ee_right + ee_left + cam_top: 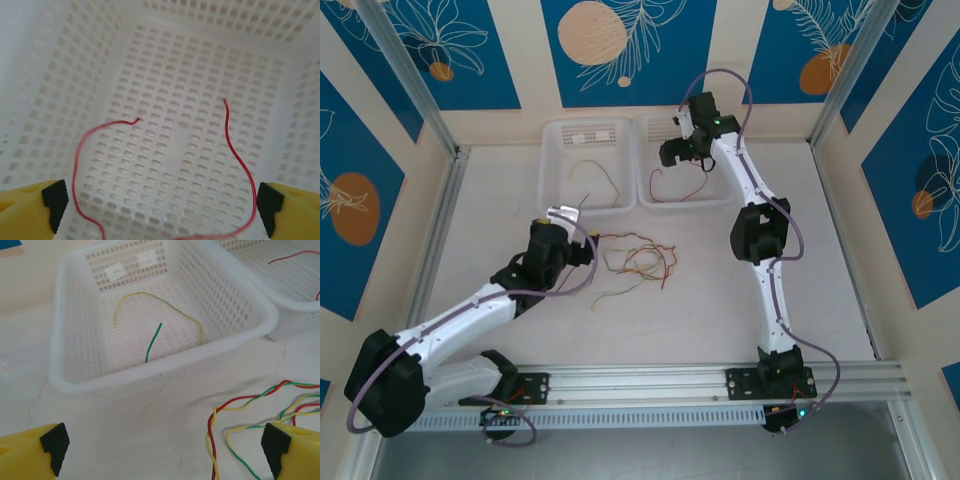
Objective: Untangle the cables
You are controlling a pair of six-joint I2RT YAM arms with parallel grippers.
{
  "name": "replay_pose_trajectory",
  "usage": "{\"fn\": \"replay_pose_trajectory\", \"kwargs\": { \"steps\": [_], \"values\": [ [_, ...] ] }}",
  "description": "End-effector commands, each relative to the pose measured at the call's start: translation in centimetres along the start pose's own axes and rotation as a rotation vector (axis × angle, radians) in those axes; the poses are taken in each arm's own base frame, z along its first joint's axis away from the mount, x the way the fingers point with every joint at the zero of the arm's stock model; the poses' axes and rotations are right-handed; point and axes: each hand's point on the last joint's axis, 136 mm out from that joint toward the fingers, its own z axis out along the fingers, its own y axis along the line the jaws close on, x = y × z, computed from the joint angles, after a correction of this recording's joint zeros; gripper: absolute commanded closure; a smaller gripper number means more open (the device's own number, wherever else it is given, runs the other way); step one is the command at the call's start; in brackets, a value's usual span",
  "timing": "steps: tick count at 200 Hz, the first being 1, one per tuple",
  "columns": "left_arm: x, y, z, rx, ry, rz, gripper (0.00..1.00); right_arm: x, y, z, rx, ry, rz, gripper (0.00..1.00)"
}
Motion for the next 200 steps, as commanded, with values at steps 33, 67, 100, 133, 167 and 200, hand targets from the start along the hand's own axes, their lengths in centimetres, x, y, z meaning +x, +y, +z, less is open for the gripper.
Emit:
{"fn": "replay_pose_trajectory", "kwargs": {
  "steps": [33, 67, 100, 133, 167, 200],
  "values": [
    [-3.4, 0.1, 0.4, 0.005, -0.041, -0.082, 0.04, -6.1, 3.7, -14.3, 0.13, -0.239, -0.136, 0.0],
    [-3.6, -1.4, 0.2, 0.119, -0.018, -0.101, 0.31, -5.3, 10.7, -20.3, 0.006, -0.445, -0.223, 0.13],
    [-2.2, -0.7, 0.8, 0.104, 0.118, -0.14, 0.6, 2.8, 18.1, -20.8, -0.051, -0.689, -0.441, 0.14],
    [0.7, -2.4, 1.2, 0.195, 0.266, -0.108, 0.46, 10.5, 19.5, -19.1, -0.282, -0.573, -0.172, 0.3],
    [3.7, -2.8, 2.3, 0.231, 0.415, -0.164, 0.46, 14.5, 19.5, -16.1, -0.331, -0.438, 0.028, 0.52],
    [5.1, -3.2, 2.8, 0.254, 0.448, -0.165, 0.46, 17.7, 21.3, -13.0, -0.384, -0.257, 0.019, 0.63]
  ]
}}
